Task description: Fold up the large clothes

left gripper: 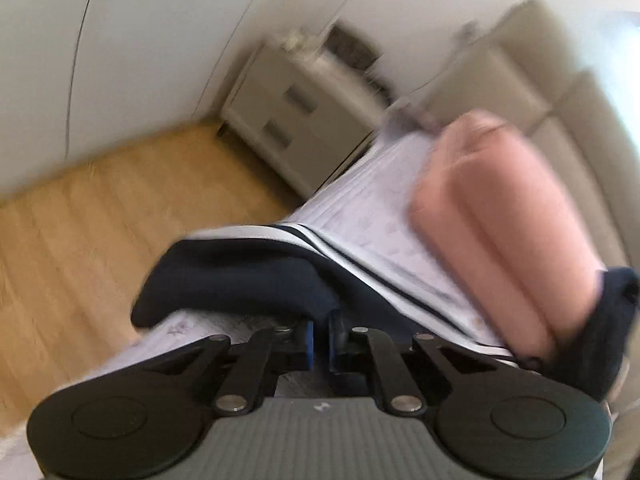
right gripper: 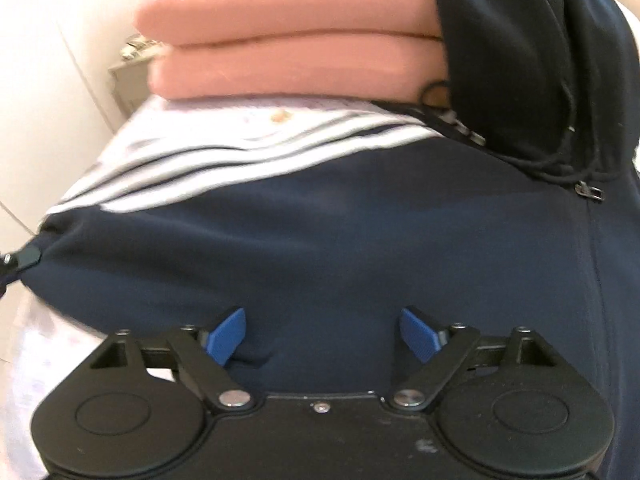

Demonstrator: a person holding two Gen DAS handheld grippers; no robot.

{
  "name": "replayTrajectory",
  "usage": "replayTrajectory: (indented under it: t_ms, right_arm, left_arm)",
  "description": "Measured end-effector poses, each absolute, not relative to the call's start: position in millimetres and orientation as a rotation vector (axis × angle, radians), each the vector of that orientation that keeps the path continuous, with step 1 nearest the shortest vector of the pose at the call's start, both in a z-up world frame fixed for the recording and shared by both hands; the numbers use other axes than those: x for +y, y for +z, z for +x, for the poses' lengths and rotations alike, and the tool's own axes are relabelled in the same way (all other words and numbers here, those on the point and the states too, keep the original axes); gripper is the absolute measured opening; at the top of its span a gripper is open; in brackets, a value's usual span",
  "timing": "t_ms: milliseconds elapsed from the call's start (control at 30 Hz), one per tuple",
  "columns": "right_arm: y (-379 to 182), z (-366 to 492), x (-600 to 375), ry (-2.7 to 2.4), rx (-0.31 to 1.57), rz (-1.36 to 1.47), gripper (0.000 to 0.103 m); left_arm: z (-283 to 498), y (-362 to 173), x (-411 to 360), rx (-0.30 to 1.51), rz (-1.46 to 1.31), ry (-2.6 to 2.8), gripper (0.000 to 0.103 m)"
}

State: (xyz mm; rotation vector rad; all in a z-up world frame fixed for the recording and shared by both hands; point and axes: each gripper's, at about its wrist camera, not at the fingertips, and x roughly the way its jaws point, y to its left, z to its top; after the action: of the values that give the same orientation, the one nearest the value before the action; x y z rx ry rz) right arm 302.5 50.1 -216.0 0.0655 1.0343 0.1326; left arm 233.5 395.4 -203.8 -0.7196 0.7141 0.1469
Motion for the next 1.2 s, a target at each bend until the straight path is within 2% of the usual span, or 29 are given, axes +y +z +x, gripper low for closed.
replayTrajectory:
  t_ms: [33,133,167,233,300,400,433,467,500,533,567,600,633,667,700,733,833,900,933,967,1000,1033,1100,1133,1167,1200]
  right_arm:
    - [-211,300,48,0.142,1.006,0.082,0.103]
    - [-213,294,53,0.116,1.008,-0.002,0.103]
    - [-222,296,55,0.116,1.037,-0.056,0.103]
    - [-230,295,48,0.141,1.007,-0.052,0.103]
    - [-234,298,42,0.149,1.009,-0.020,0.103]
    - [-236,292,41,0.186,0.957,-0.055,0.103]
    - [-235,286,43,0.195,0.936,-0.074,0.103]
    - [-235,283,43,0.206,0.913,-0.088,0.103]
    - [-236,281,42,0.211,0.899,-0.086,0.103]
    - [-237,281,40,0.211,0.897,-0.069,0.103]
    - [-238,281,38,0.212,0.899,-0.047,0.103]
    - [-238,283,35,0.214,0.901,-0.032,0.103]
    - [-238,284,34,0.220,0.901,-0.026,0.103]
    - [-238,284,34,0.225,0.899,-0.028,0.103]
    - [-237,284,34,0.230,0.895,-0.035,0.103]
    - [-237,283,35,0.233,0.892,-0.039,0.103]
    - [-236,283,35,0.230,0.890,-0.027,0.103]
    - [-237,280,35,0.230,0.876,-0.026,0.103]
    - [-238,279,35,0.229,0.867,-0.030,0.103]
    - [-238,277,36,0.229,0.859,-0.034,0.103]
    - [-238,277,37,0.228,0.853,-0.038,0.103]
    - [-237,278,37,0.227,0.850,-0.041,0.103]
    - [-236,280,38,0.225,0.851,-0.045,0.103]
    - [-236,280,39,0.224,0.852,-0.048,0.103]
    - [-235,281,39,0.225,0.854,-0.050,0.103]
    - [-234,281,39,0.226,0.854,-0.053,0.103]
  left_arm:
    - [222,-198,392,0.714,-0.711,0.137,0.007]
    - [213,-218,388,0.826,-0.721,0.143,0.009]
    - [215,-229,391,0.864,-0.752,0.154,0.017]
    - [212,-247,407,0.846,-0.907,0.156,0.019]
    - [212,-245,416,0.825,-0.927,0.178,0.031]
    - [212,-242,428,0.794,-0.910,0.270,0.067]
    - [215,-244,434,0.801,-0.904,0.328,0.090]
    - [217,-246,440,0.828,-0.892,0.409,0.100]
    - [220,-250,448,0.858,-0.893,0.486,0.099]
    - [220,-256,454,0.861,-0.914,0.503,0.092]
    - [222,-266,461,0.848,-0.958,0.474,0.075]
    - [224,-280,469,0.836,-1.032,0.418,0.065]
    - [224,-288,473,0.802,-1.106,0.376,0.051]
    - [221,-290,477,0.756,-1.142,0.374,0.027]
    - [222,-281,477,0.730,-1.105,0.377,0.015]
    - [220,-268,474,0.701,-1.053,0.386,0.014]
    - [196,-222,466,0.525,-0.989,0.391,0.014]
    - [187,-218,462,0.551,-0.991,0.419,0.014]
    - [187,-223,462,0.590,-1.002,0.418,0.019]
    - [190,-234,466,0.642,-1.026,0.416,0.031]
    - [192,-250,469,0.707,-1.073,0.409,0.038]
    - [195,-265,472,0.757,-1.118,0.404,0.052]
    - [199,-281,480,0.782,-1.129,0.412,0.069]
    - [196,-283,486,0.808,-1.128,0.418,0.085]
    - [201,-290,491,0.839,-1.150,0.414,0.093]
    - [202,-298,498,0.842,-1.177,0.408,0.094]
